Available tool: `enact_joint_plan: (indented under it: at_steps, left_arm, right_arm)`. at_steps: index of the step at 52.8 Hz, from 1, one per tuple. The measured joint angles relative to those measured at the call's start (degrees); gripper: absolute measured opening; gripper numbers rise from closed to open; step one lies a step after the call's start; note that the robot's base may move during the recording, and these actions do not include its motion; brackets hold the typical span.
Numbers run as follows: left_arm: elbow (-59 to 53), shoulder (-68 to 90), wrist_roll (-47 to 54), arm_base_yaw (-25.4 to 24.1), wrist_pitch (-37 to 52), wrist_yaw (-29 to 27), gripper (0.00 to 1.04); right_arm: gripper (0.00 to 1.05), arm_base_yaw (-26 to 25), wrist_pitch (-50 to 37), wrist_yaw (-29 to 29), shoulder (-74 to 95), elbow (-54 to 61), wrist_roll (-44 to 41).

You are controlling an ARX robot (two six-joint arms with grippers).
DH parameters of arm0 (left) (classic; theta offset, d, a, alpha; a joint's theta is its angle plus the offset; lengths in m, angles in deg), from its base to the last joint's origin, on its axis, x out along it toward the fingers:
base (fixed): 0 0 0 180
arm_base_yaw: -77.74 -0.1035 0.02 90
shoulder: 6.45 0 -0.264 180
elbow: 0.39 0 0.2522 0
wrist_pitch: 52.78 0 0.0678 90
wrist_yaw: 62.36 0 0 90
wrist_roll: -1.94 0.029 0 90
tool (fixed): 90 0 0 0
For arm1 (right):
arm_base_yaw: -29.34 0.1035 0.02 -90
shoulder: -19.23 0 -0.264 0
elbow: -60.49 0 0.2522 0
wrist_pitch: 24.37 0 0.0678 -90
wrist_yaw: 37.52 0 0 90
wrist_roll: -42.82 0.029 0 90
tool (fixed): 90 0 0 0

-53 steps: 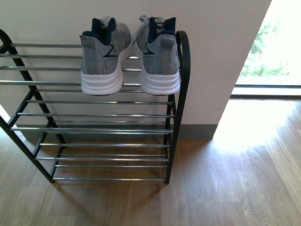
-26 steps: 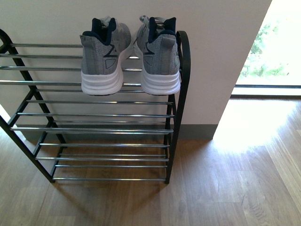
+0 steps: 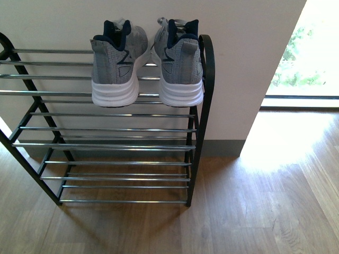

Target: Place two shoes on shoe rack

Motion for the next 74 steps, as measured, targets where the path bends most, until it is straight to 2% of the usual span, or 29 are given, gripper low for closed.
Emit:
enact_joint_plan:
  at_steps: [10,15,28,36,39,43,74]
  left_arm:
    - [0.0,0.0,0.0,0.0,0.0,0.0,0.02]
    - [0.0,0.0,0.0,0.0,0.0,0.0,0.23]
    - [0.0,0.0,0.0,0.0,0.0,-0.1,0.59]
    - [0.0,0.0,0.0,0.0,0.0,-0.2,0.9]
    - [0.0,0.0,0.0,0.0,0.0,-0.1,0.97]
    - [0.0,0.0,0.1,0.0,0.0,-0.1,0.95]
    - [0.0,0.0,0.1,0.0,0.0,0.0,0.95]
  right_arm:
    - [0.96,0.0,0.0,0.0,0.0,0.0,0.0]
    - [0.96,0.0,0.0,0.0,0.0,0.0,0.0]
    - [0.96,0.0,0.0,-0.2,0.0,0.0,0.0]
    - [0.96,0.0,0.0,-0.2,0.0,0.0,0.0]
    - [0.96,0.0,0.0,-0.2,0.0,0.0,0.0]
    - [0.96,0.0,0.0,-0.2,0.0,0.0,0.0]
    - [0.96,0.0,0.0,0.2,0.0,0.0,0.0]
